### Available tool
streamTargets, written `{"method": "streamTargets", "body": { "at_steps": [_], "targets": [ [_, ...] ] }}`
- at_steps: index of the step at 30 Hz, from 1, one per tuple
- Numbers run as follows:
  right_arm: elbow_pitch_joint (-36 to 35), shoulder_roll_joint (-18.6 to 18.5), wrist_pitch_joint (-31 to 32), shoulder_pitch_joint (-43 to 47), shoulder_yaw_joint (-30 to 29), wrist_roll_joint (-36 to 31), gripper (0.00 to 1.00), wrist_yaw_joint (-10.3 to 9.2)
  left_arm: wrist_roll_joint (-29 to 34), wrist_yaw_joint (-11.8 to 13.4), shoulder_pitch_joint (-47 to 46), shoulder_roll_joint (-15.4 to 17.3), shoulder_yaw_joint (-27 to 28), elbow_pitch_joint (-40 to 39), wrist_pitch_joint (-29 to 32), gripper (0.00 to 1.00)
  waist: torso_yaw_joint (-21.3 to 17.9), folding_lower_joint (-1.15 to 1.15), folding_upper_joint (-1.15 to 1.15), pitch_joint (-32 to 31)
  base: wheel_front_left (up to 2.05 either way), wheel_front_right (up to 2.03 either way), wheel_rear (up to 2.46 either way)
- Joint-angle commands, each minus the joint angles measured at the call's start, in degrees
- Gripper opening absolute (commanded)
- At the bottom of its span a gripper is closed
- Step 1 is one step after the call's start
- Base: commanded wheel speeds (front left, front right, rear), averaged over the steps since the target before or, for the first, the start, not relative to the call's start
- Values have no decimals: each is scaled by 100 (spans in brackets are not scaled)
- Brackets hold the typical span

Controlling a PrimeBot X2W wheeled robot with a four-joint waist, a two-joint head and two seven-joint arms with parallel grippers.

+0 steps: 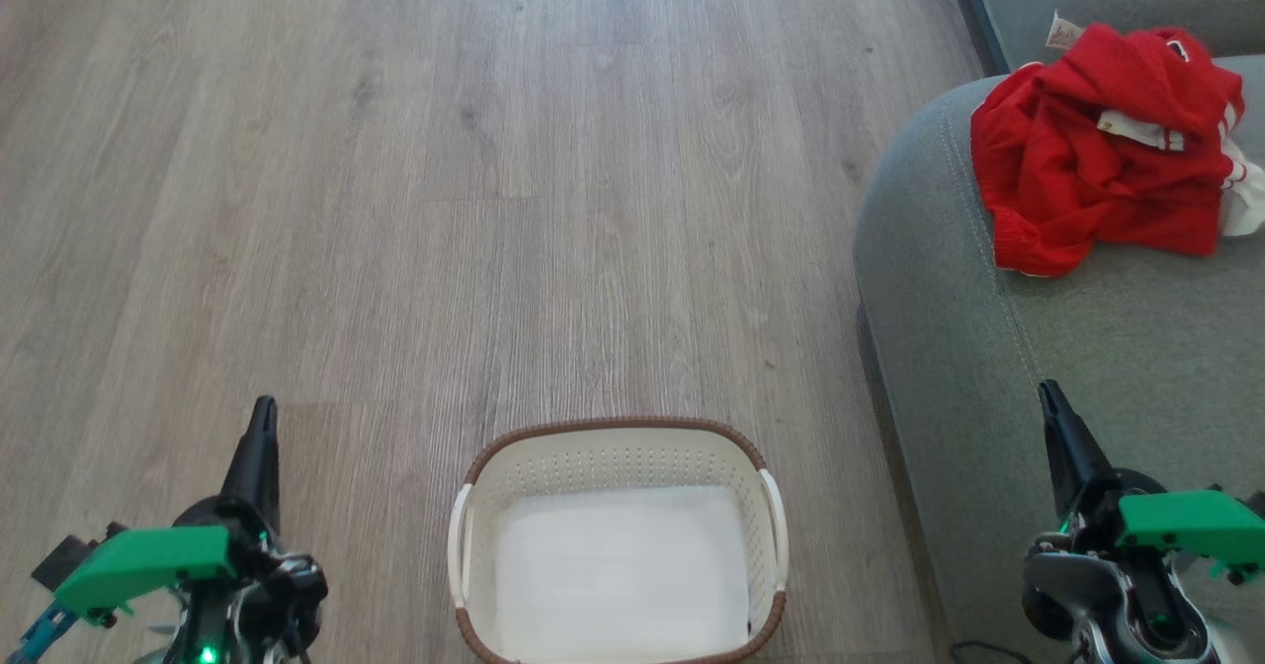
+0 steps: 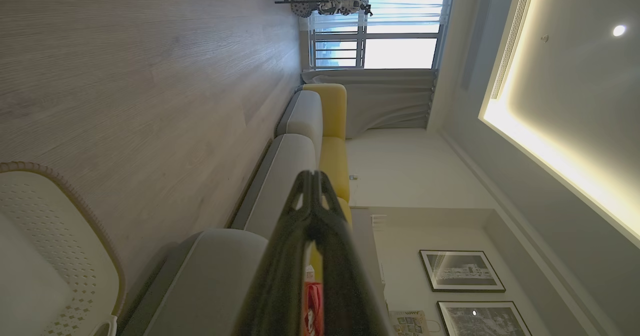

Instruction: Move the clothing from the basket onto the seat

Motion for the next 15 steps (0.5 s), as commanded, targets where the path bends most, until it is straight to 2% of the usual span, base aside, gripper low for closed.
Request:
{"method": "streamTargets", "body": {
  "at_steps": [1, 15],
  "targets": [
    [-222, -20, 19, -296, 93, 34, 0, -1, -14, -37, -283, 30, 208, -205, 41, 0, 0, 0, 0, 0, 0, 0, 0],
    [-223, -20, 19, -296, 93, 34, 0, -1, -12, -37, -283, 28, 210, -205, 43, 0, 0, 0, 0, 0, 0, 0, 0]
  ]
}}
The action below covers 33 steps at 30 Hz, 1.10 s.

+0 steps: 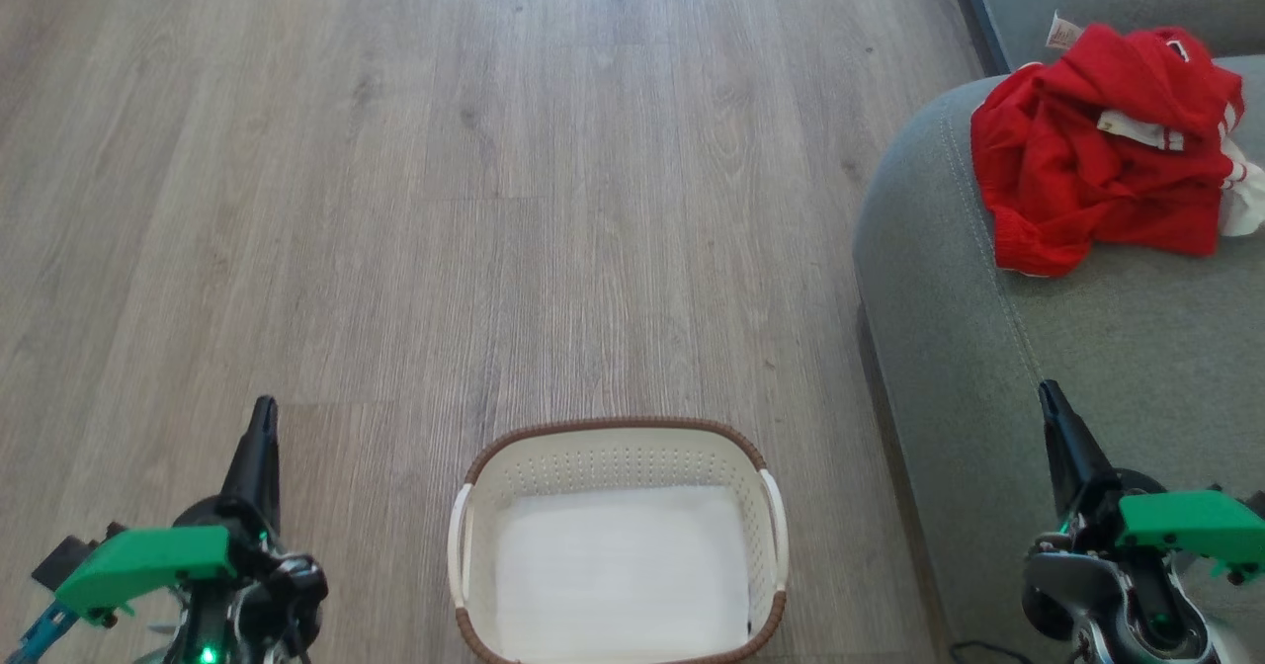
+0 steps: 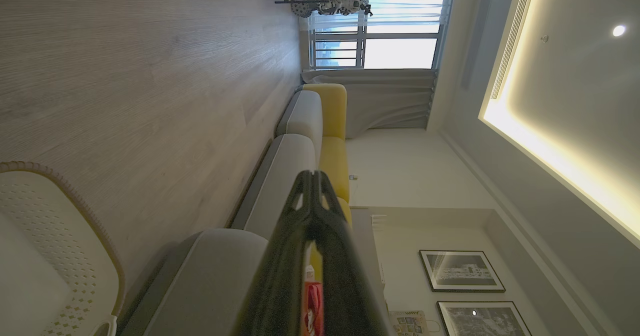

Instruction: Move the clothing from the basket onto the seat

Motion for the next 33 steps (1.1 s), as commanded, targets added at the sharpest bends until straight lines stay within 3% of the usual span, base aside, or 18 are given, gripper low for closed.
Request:
{"method": "streamTargets", "body": {
  "at_steps": [1, 33],
  "targets": [
    [-223, -20, 19, -296, 95, 34, 0, -1, -12, -37, -283, 30, 209, -206, 43, 0, 0, 0, 0, 0, 0, 0, 0],
    [-223, -20, 18, -296, 95, 34, 0, -1, -8, -37, -283, 27, 213, -206, 46, 0, 0, 0, 0, 0, 0, 0, 0]
  ]
}}
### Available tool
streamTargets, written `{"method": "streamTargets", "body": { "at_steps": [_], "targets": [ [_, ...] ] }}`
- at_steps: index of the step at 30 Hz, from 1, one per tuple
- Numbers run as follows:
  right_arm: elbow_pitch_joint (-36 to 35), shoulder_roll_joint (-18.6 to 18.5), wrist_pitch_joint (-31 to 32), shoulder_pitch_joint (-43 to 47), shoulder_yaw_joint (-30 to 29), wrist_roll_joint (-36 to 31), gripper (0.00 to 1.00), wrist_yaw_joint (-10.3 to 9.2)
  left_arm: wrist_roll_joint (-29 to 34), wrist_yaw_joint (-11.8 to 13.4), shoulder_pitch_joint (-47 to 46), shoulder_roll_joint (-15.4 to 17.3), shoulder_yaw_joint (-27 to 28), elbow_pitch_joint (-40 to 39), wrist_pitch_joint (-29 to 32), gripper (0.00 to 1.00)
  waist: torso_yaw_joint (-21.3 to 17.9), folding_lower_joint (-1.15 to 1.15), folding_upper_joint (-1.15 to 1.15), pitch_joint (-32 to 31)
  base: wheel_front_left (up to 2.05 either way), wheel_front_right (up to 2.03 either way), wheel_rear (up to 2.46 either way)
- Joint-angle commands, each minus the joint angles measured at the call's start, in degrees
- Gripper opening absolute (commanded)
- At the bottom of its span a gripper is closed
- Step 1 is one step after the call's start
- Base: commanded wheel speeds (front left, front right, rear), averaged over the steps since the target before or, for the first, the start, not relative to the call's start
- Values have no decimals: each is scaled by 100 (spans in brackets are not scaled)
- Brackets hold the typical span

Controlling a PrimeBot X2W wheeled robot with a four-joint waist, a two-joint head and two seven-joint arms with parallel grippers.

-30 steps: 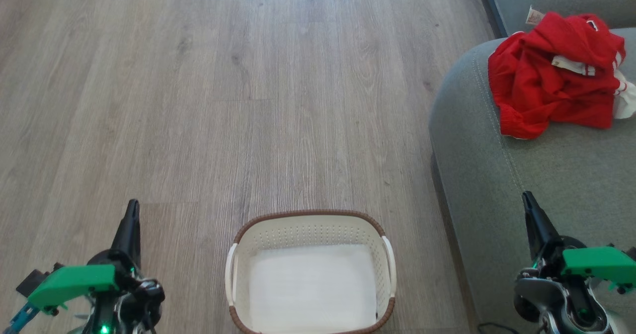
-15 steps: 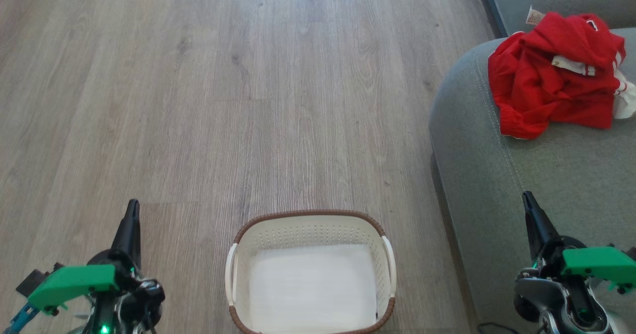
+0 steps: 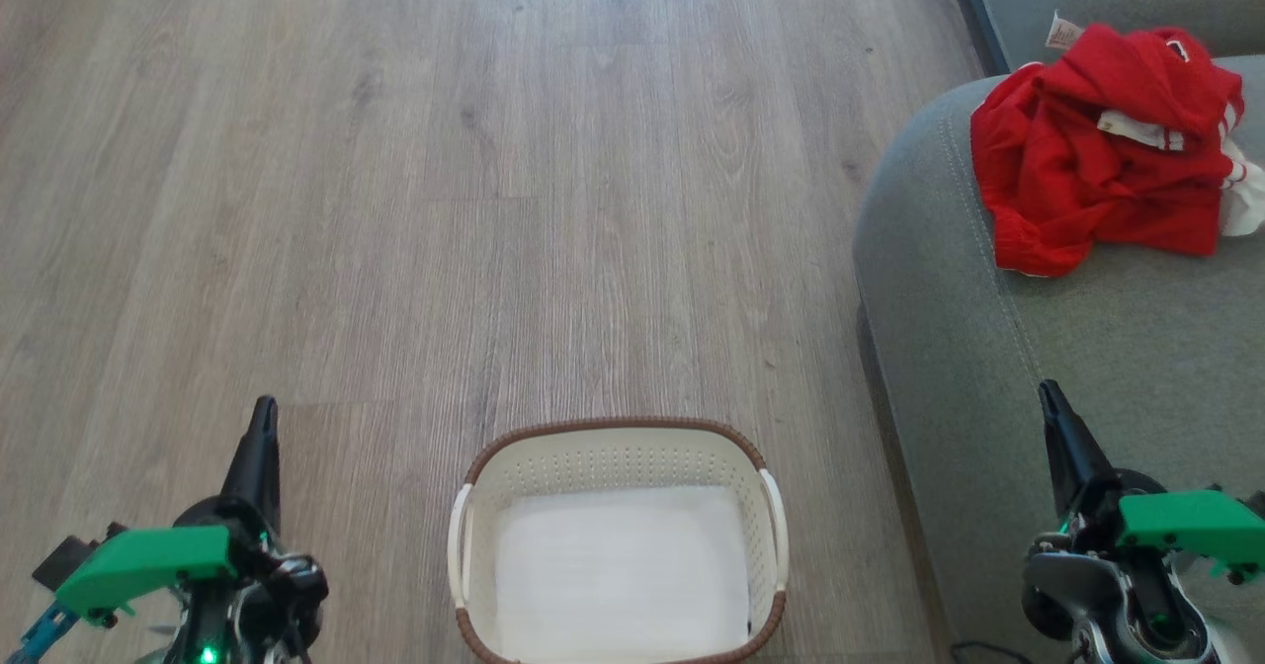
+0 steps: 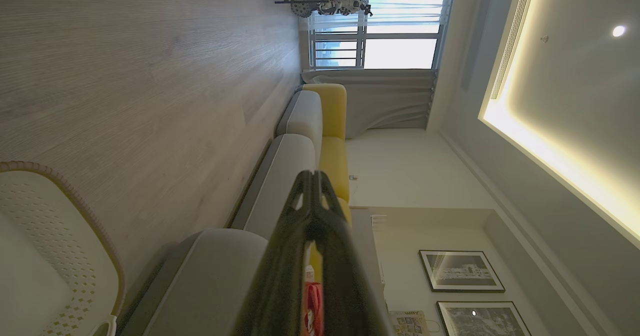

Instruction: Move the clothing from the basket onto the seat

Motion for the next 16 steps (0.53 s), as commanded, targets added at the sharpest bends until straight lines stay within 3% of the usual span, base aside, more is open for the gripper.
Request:
{"method": "streamTargets", "body": {
  "at_steps": [1, 16],
  "targets": [
    [-223, -20, 18, -296, 95, 34, 0, -1, -8, -37, -283, 33, 212, -206, 45, 0, 0, 0, 0, 0, 0, 0, 0],
    [-223, -20, 18, -296, 95, 34, 0, -1, -7, -37, -283, 32, 213, -206, 46, 0, 0, 0, 0, 0, 0, 0, 0]
  ]
}}
